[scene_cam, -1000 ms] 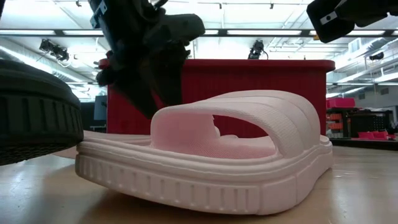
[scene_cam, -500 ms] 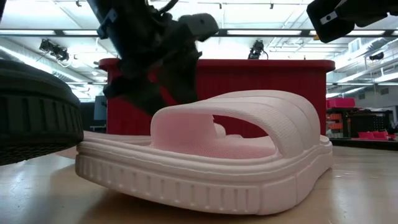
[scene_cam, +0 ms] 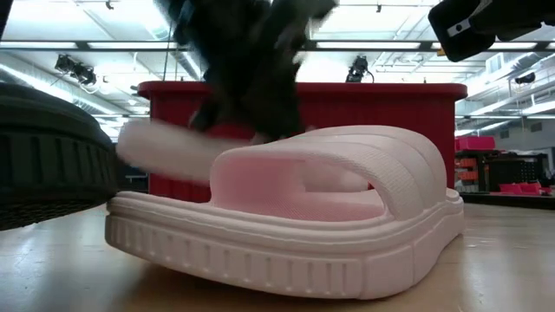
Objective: Pick and place slides into bin
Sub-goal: Put the top pink slide into the red bin
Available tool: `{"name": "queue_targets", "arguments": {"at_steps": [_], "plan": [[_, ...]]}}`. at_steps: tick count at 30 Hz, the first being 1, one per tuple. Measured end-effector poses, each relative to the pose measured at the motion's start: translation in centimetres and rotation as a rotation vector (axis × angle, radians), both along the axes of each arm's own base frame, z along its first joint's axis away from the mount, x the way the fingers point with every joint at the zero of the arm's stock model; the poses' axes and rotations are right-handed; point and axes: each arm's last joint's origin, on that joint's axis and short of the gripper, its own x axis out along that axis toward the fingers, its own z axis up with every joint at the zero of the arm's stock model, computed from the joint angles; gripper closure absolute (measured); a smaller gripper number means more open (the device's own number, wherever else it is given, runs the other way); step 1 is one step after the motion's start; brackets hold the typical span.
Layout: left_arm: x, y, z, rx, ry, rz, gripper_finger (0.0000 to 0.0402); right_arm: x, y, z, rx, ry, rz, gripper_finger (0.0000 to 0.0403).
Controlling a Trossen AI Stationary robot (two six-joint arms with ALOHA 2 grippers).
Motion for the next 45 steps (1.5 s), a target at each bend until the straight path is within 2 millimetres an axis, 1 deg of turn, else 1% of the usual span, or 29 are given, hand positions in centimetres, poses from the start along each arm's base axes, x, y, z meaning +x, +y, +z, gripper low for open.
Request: {"name": "queue_targets", "arguments": {"at_steps": [3,5,8,11,14,17,19,21,22,25,29,31,33,36,39,42,45], "plan": [[0.8,-1.2,2.7,0.035,-0.04,-0.069,0.0382,0.0,0.0,0.0,0.001,0.0,0.0,0.0393],[1.0,-1.9,4.9,0.091,-0.027,-0.123,0.0388,0.0,0.0,0.0,0.001,0.0,0.0,0.0393],[1.2,-2.2,9.4,0.197,-0.007,-0.175,0.039,-0.1,0.2,0.0,0.001,-0.001,0.008,0.0393],[1.1,-1.4,14.7,0.344,-0.02,-0.172,0.0386,-0.3,0.4,0.0,0.0,-0.001,0.02,0.0393],[1.0,0.6,20.2,0.481,-0.08,-0.158,0.039,-0.4,0.5,0.0,-0.003,-0.002,0.027,0.0393],[0.8,3.6,25.2,0.573,-0.163,-0.139,0.0391,-0.4,0.5,0.0,-0.006,-0.003,0.028,0.0393],[0.6,6.4,27.8,0.611,-0.215,-0.102,0.0391,-0.4,0.5,0.0,-0.007,-0.003,0.028,0.0393],[0.7,9.8,29.1,0.63,-0.275,-0.054,0.039,-0.4,0.5,0.0,-0.012,-0.004,0.03,0.0393],[0.7,11.3,29.3,0.621,-0.284,-0.062,0.0389,-0.3,0.5,0.0,-0.015,-0.006,0.033,0.0393],[1.3,17.0,28.9,0.533,-0.31,-0.083,0.0391,-0.3,0.5,0.0,-0.027,-0.01,0.04,0.0393],[2.6,23.2,26.2,0.442,-0.313,-0.114,0.0391,-0.4,0.5,0.0,-0.029,-0.009,0.04,0.0393],[3.0,25.7,24.5,0.425,-0.322,-0.1,0.0391,-0.3,0.5,0.0,-0.027,-0.01,0.04,0.0393],[3.5,28.0,22.8,0.408,-0.381,-0.111,0.0391,-0.4,0.5,0.0,-0.028,-0.007,0.039,0.0393],[3.5,30.6,20.1,0.315,-0.431,-0.133,0.0391,-0.4,0.5,0.0,-0.028,-0.008,0.039,0.0393],[3.5,32.1,17.1,0.25,-0.473,-0.126,0.0391,-0.3,0.5,0.0,-0.019,-0.014,0.037,0.0393],[3.3,32.7,14.1,0.194,-0.46,-0.14,0.0391,-0.3,0.5,0.1,-0.017,-0.017,0.038,0.0393],[3.1,32.6,12.2,0.18,-0.442,-0.158,0.0391,-0.3,0.6,0.1,-0.023,-0.025,0.044,0.0393]]}}
